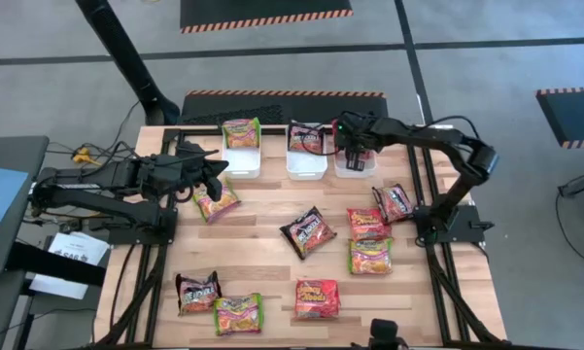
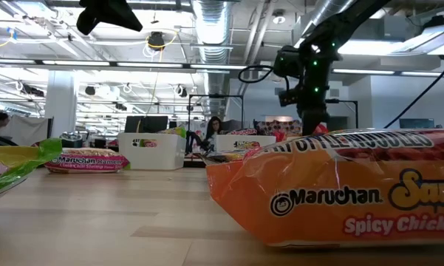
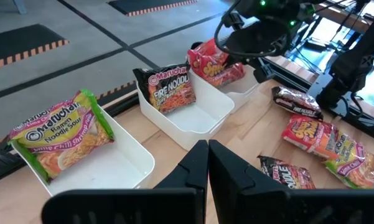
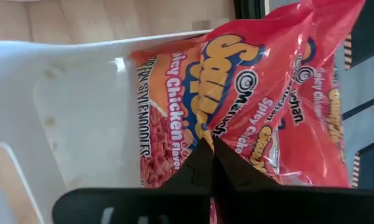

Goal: Sort Maruchan noodles
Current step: Put the orange noodle pack into the right white bin, then put the black noodle pack into the middle white bin

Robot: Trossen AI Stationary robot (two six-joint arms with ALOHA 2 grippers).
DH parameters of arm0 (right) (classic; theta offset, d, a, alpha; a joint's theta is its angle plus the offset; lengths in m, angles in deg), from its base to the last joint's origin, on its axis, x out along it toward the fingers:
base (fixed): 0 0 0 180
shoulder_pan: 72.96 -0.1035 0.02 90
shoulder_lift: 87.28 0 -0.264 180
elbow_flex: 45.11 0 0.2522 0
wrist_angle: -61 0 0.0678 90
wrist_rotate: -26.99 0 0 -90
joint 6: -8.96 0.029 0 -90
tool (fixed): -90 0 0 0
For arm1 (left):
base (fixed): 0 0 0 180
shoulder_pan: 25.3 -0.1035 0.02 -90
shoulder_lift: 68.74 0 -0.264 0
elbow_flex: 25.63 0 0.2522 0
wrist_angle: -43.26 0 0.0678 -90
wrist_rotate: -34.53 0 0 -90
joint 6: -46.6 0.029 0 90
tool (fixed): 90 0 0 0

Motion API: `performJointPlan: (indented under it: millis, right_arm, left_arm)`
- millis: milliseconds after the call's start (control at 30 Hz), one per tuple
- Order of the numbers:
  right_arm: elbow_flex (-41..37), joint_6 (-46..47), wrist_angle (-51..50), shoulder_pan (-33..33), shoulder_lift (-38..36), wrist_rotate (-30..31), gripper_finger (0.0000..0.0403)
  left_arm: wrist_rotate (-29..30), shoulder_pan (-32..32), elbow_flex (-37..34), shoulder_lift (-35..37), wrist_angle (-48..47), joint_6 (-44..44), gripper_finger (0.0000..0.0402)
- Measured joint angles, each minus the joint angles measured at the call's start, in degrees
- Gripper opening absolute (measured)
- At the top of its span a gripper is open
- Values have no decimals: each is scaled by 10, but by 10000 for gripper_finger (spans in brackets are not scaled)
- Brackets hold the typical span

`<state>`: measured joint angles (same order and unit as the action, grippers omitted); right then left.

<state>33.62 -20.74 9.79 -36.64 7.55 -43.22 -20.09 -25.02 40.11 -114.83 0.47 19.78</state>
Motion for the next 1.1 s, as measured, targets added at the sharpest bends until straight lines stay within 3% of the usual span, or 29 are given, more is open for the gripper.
performJointPlan:
  millis: [467, 767, 1100]
  right_arm:
    - [3, 18, -2, 0, 1, 17, 101]
    - [70, 29, -69, -11, 1, 48, 173]
    - [121, 48, -129, -10, 1, 48, 199]
  left_arm:
    - [0, 0, 0, 0, 0, 0, 0]
    - [-3, 0, 0, 0, 0, -2, 0]
    - [-6, 0, 0, 0, -23, -11, 0]
